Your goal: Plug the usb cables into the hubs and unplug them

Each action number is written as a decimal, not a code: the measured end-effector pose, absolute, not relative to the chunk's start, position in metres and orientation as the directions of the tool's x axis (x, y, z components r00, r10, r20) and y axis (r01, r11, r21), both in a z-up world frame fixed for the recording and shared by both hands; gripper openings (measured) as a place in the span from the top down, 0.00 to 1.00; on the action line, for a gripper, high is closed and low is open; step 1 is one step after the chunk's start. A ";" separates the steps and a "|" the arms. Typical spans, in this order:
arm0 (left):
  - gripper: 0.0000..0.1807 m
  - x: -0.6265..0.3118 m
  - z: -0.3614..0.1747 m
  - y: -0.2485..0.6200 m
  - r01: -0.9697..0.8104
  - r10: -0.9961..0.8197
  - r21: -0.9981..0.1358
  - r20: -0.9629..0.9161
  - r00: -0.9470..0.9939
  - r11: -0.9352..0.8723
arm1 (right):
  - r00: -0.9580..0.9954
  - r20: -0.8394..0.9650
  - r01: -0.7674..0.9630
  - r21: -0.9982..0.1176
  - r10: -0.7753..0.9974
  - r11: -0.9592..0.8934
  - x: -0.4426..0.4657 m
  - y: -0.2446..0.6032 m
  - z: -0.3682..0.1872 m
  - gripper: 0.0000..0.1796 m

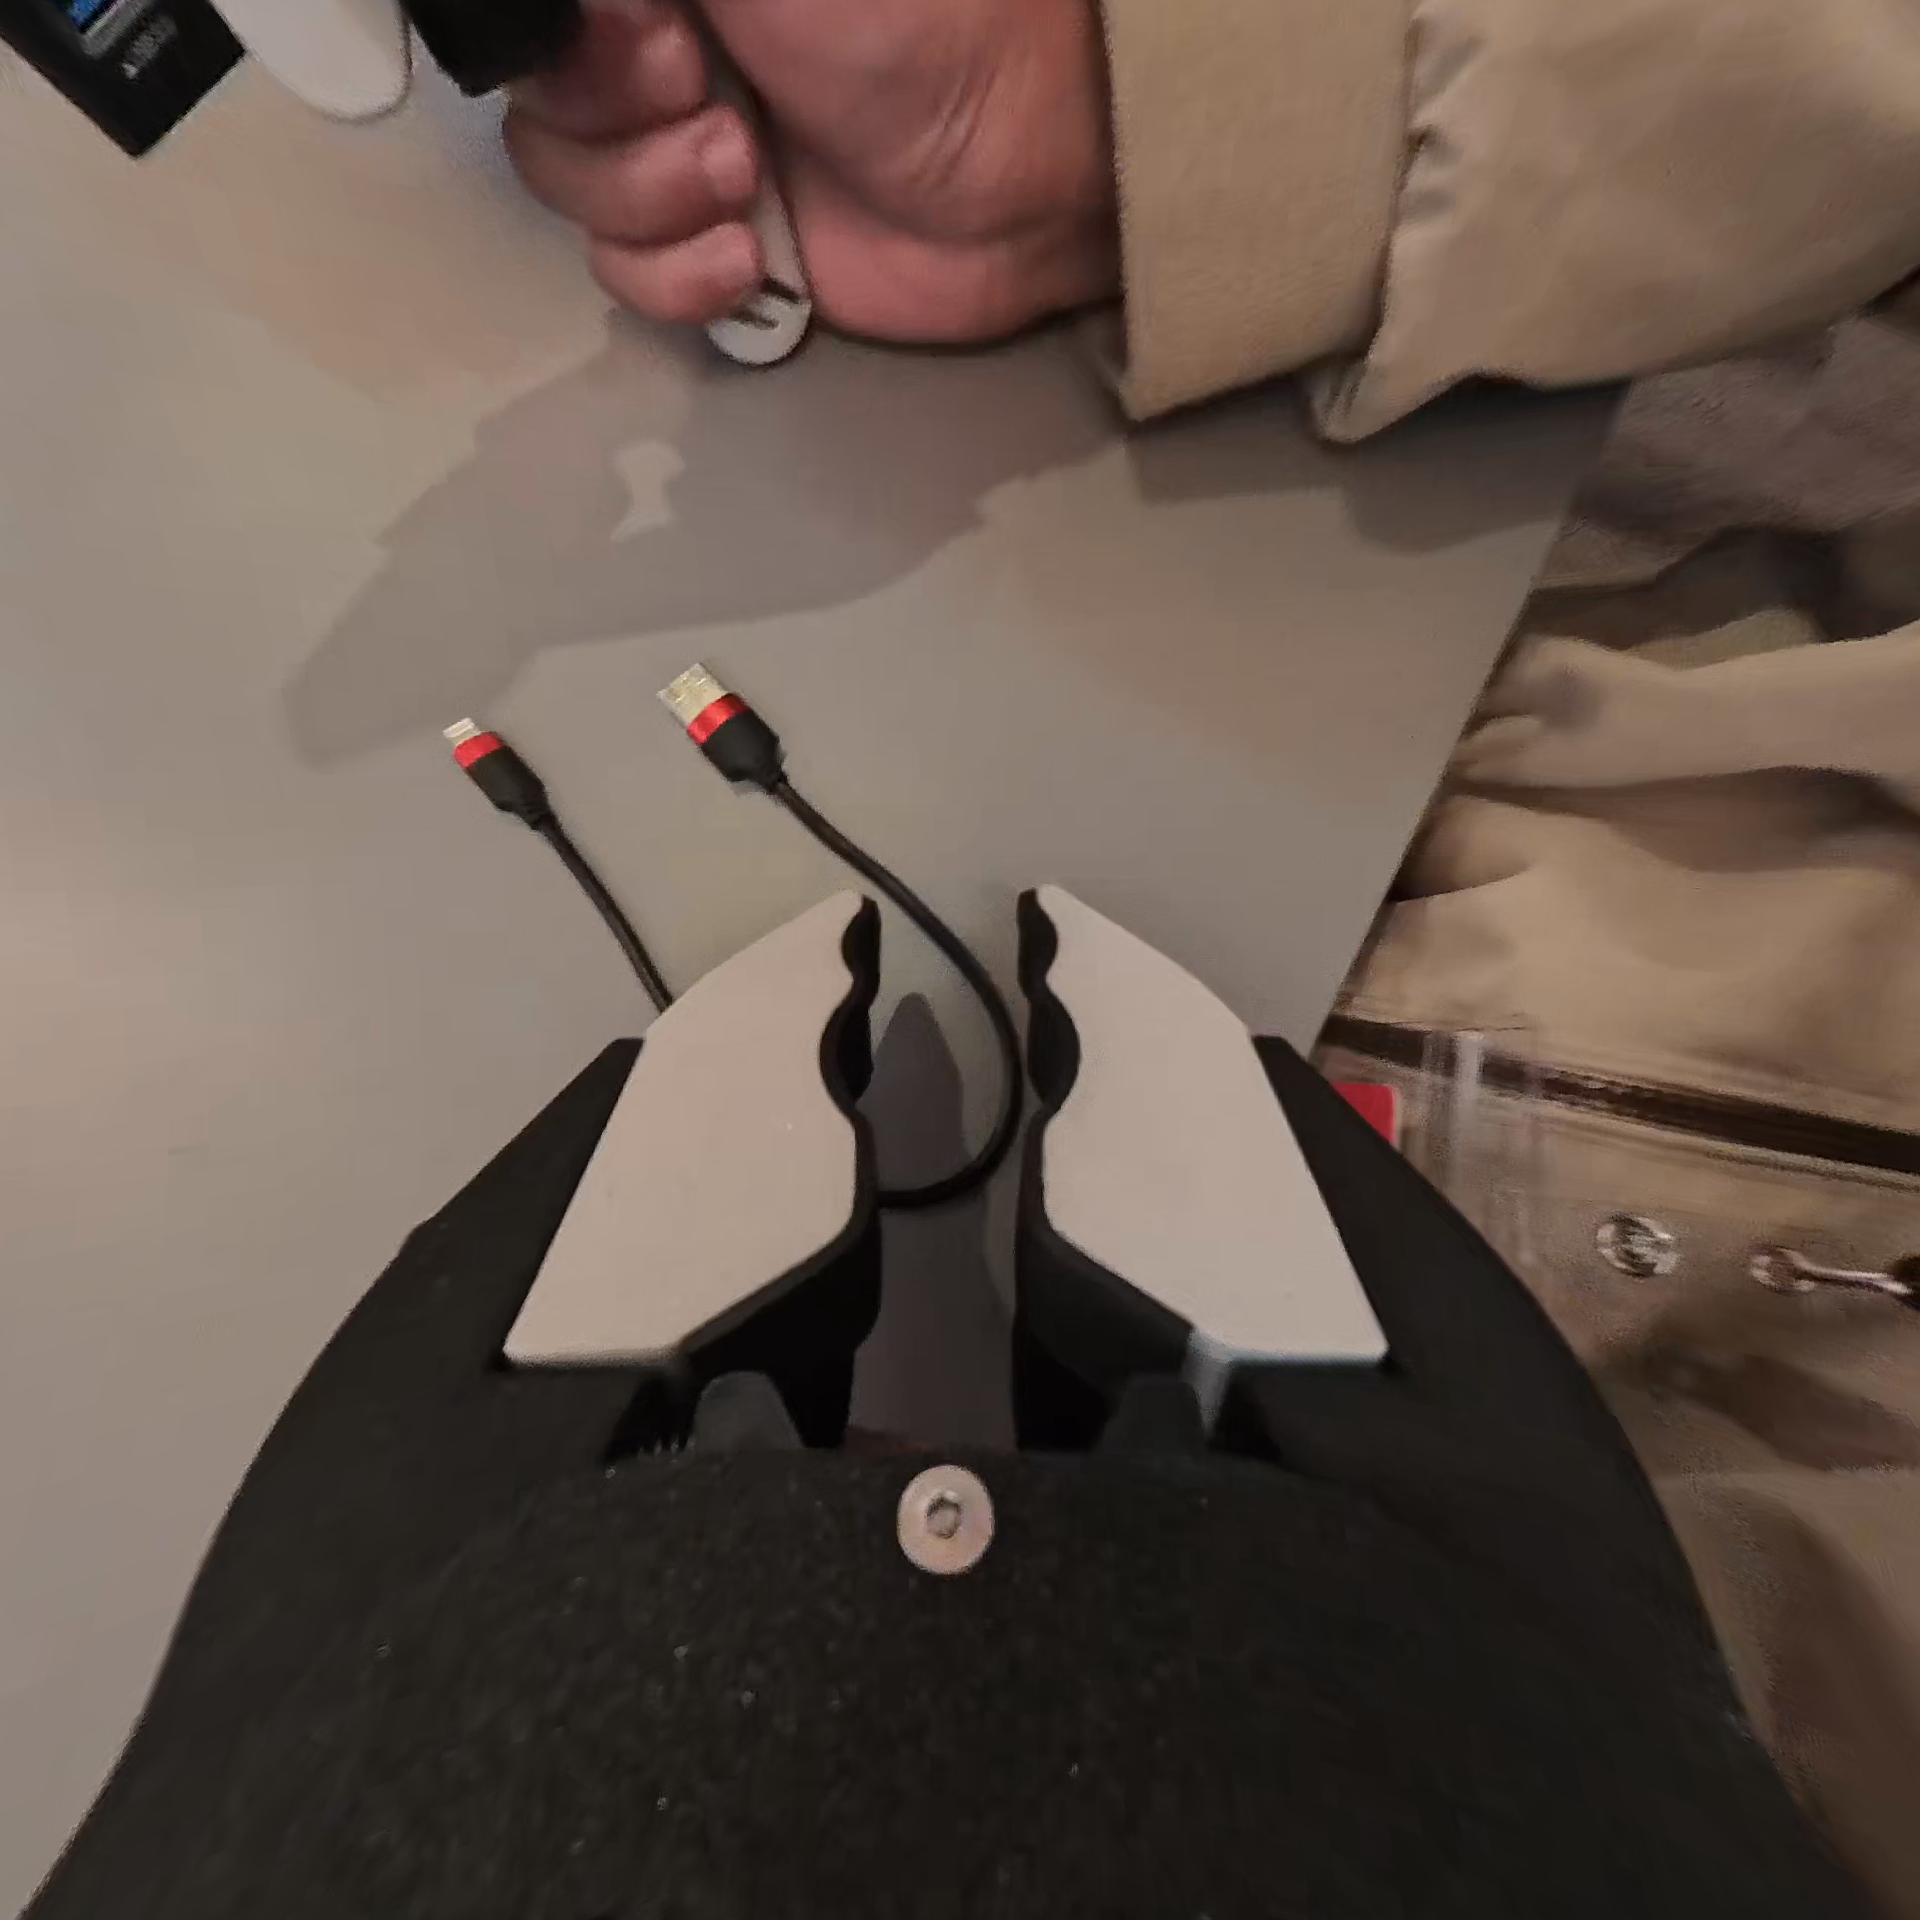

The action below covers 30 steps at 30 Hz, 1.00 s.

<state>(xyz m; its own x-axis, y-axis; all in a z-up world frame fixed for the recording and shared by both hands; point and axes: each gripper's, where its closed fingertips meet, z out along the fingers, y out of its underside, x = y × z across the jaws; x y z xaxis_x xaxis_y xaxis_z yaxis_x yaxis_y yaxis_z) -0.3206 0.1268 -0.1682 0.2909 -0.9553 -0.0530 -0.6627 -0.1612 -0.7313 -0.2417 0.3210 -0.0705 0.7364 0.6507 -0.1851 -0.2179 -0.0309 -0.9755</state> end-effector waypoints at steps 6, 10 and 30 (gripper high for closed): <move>0.85 -0.320 -0.185 0.127 -0.663 -0.933 -0.693 0.035 0.359 -0.281 | 0.737 -0.179 -0.210 -0.977 0.651 -0.030 -0.243 0.321 -0.071 0.85; 0.95 -0.318 -0.190 0.129 -0.647 -0.896 -0.697 -0.015 0.443 -0.309 | 0.738 -0.179 -0.209 -0.977 0.651 -0.032 -0.243 0.321 -0.071 0.85; 1.00 -0.339 -0.032 0.203 -0.488 -0.879 -0.871 -0.194 0.435 -0.049 | 0.742 -0.166 -0.208 -0.978 0.649 -0.012 -0.243 0.319 -0.069 0.85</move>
